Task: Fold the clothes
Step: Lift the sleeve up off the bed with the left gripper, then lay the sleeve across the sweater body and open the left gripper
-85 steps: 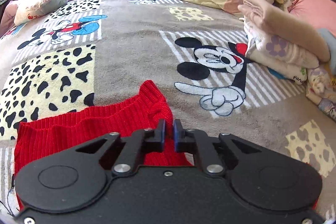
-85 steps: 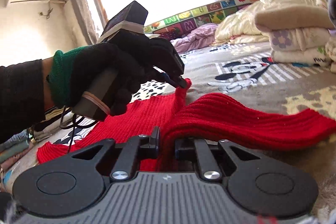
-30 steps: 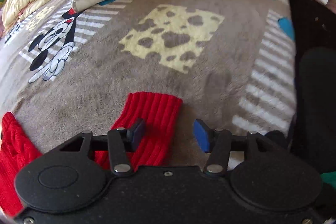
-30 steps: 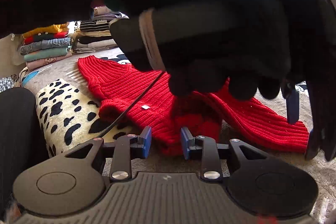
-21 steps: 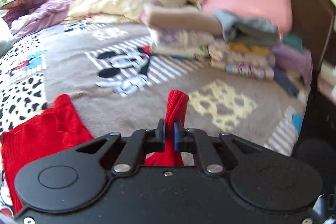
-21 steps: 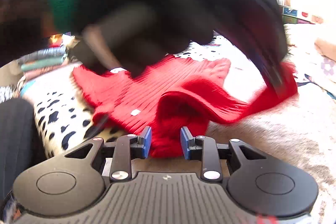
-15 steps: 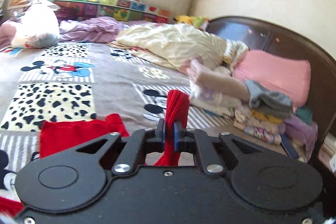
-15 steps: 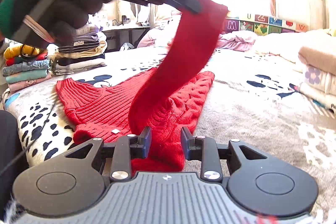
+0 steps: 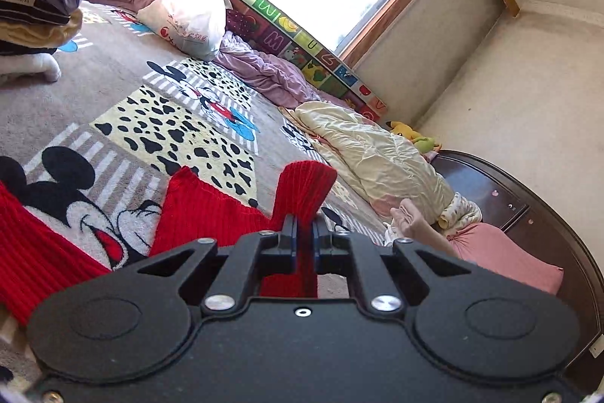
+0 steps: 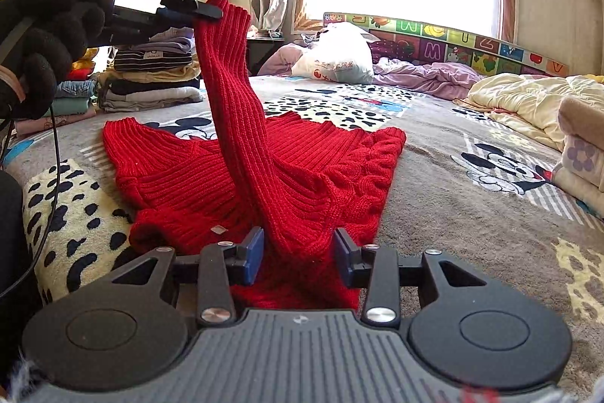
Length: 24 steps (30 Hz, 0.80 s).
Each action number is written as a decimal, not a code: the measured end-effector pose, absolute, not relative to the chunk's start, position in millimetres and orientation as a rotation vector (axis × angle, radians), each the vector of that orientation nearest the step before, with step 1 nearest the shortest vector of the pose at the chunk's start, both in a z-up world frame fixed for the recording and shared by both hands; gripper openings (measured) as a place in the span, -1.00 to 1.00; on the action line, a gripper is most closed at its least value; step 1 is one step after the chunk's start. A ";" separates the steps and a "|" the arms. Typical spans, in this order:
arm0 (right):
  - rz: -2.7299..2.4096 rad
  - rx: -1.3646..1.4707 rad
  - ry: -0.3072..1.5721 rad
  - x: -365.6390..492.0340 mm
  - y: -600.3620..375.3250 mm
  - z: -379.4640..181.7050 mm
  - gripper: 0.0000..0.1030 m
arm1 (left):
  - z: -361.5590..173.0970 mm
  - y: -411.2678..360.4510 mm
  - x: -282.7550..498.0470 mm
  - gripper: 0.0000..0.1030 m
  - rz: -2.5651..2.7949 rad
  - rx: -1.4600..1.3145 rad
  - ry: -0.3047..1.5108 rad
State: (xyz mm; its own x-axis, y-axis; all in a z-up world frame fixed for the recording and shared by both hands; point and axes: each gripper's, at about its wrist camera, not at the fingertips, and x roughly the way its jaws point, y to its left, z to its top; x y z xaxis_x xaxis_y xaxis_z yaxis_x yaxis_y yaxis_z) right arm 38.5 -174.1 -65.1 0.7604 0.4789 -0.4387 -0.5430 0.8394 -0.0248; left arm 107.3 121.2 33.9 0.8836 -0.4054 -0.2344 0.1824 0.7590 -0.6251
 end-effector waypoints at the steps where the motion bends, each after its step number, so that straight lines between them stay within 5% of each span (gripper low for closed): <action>1: 0.574 -0.157 0.458 40.2 -172.9 -67.9 -0.15 | 33.8 120.9 105.9 -0.88 -0.328 -0.635 0.369; 3: 0.602 -0.166 0.497 42.6 -170.5 -73.0 0.03 | 30.8 120.4 103.6 -0.88 -0.317 -0.641 0.370; 24: 0.543 -0.244 0.393 25.9 -175.4 -67.3 0.01 | 30.8 141.7 94.2 -0.88 -0.276 -0.703 0.310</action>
